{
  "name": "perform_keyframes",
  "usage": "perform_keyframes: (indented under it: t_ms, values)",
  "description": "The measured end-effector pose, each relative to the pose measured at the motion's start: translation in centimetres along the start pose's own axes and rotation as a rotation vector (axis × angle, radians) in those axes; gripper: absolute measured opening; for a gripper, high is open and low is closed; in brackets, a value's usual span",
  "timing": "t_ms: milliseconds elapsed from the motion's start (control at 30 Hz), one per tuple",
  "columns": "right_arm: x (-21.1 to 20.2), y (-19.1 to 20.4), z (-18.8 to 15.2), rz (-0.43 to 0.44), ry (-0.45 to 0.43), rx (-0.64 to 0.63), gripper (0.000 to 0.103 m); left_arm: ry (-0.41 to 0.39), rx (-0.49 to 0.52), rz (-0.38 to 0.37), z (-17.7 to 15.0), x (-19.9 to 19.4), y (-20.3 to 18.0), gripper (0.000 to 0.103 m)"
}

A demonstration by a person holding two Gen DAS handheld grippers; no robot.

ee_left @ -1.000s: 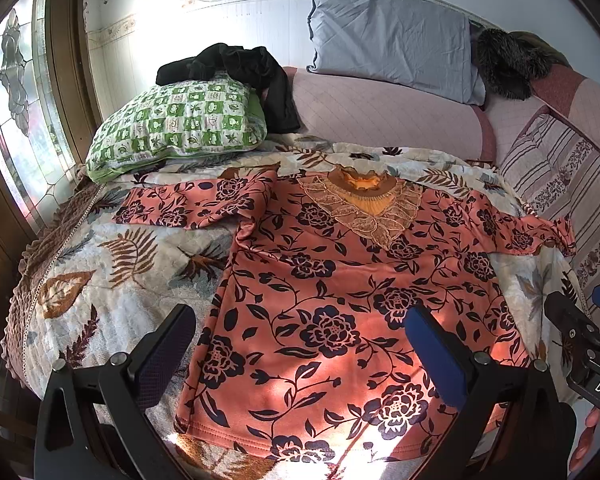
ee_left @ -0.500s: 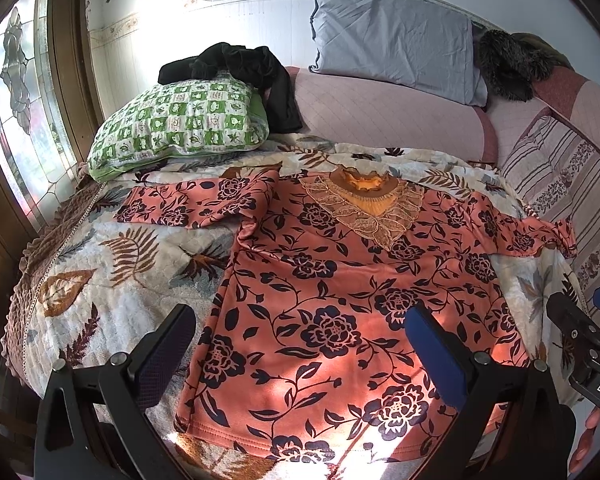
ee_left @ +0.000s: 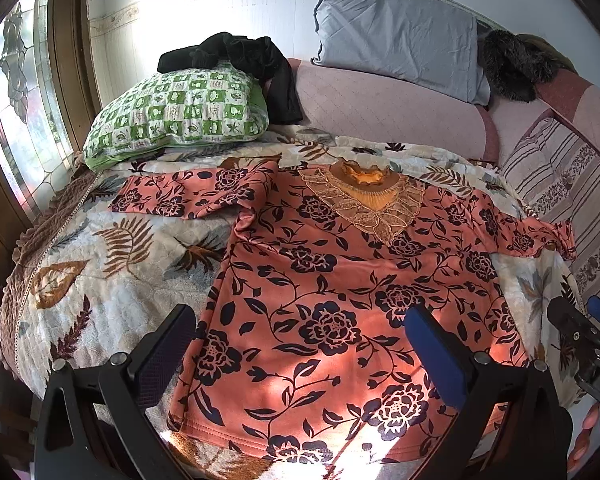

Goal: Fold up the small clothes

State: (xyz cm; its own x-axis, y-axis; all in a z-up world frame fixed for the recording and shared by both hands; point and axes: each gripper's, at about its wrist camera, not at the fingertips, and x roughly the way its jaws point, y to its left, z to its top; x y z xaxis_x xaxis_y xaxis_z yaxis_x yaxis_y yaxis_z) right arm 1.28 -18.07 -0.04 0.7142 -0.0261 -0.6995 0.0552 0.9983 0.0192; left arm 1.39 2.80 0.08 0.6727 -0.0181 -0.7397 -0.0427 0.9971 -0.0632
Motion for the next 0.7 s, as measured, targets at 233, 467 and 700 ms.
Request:
perform_keyframes:
  t_ms: [233,467,700]
  values:
    - [4.8,-11.4,-1.4,0.183,0.083,0.366,0.103,0.192,-0.178,-0.049,-1.8,7.5,5.6,0.103]
    - [12.8,-32.2,-0.6,0.242,-0.004,0.951,0.102,0.212,-0.376,0.054,-1.3,11.6,13.7,0.103]
    - [22.3,-44.6,2.0,0.211,-0.071,1.279,0.091,0.202,-0.422,0.157,-0.7,13.6,18.2,0.103]
